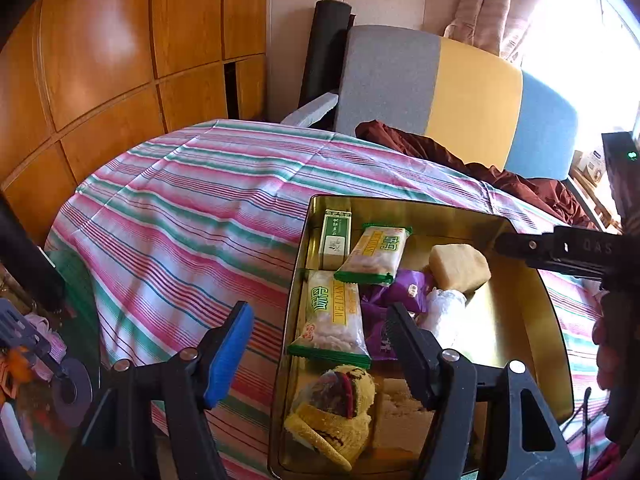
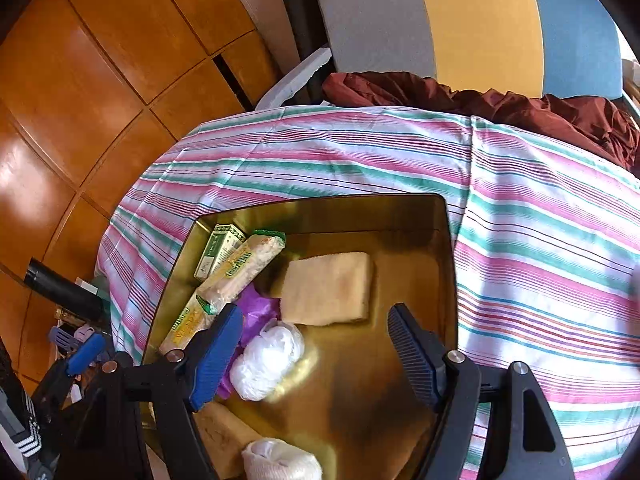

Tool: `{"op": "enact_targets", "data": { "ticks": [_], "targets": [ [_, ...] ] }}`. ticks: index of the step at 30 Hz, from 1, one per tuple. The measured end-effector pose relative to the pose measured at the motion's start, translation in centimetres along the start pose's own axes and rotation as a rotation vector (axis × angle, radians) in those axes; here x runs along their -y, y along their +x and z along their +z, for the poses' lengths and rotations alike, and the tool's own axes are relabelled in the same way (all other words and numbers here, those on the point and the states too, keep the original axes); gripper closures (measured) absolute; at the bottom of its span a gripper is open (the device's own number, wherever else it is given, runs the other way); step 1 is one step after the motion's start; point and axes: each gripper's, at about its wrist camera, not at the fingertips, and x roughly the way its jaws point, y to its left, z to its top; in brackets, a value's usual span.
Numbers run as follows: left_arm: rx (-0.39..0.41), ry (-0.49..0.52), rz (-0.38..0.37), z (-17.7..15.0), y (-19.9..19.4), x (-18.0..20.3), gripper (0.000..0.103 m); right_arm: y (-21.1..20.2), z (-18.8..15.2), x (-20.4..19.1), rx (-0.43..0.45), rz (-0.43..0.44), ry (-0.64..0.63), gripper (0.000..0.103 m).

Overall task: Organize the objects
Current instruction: 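Carry the yellow sponge over the tray and open the right tool, then move the right tool to the white tea box and grasp it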

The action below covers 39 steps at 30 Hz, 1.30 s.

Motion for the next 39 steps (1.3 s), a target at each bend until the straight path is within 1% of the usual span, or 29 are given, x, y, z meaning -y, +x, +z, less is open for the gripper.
{"op": "enact_targets", "data": {
  "ticks": [8, 17, 26, 33, 39],
  "targets": [
    [0.016, 0.041, -0.015, 0.1, -0.9, 1.6, 0.031, -3.3, -2.1, 3.2, 0.048, -0.078, 0.010, 0.027],
    [0.009, 0.089, -0.035, 0.0, -1.1, 3.9, 0.031, -5.6, -4.0, 7.0, 0.072, -0.142, 0.064, 0.026],
    [-0.003, 0.144, -0.059, -0.4, -1.3, 6.2, 0.030, -6.5, -5.1, 10.2, 0.066, -0.192, 0.109, 0.026],
    [-0.008, 0.185, -0.076, -0.8, -1.5, 8.1, 0.030, -7.5, -5.6, 13.7, 0.063, -0.248, 0.159, 0.026],
    [-0.017, 0.215, -0.092, -1.1, -1.4, 9.2, 0.027, -8.7, -5.9, 16.7, 0.062, -0.298, 0.200, 0.026]
  ]
}}
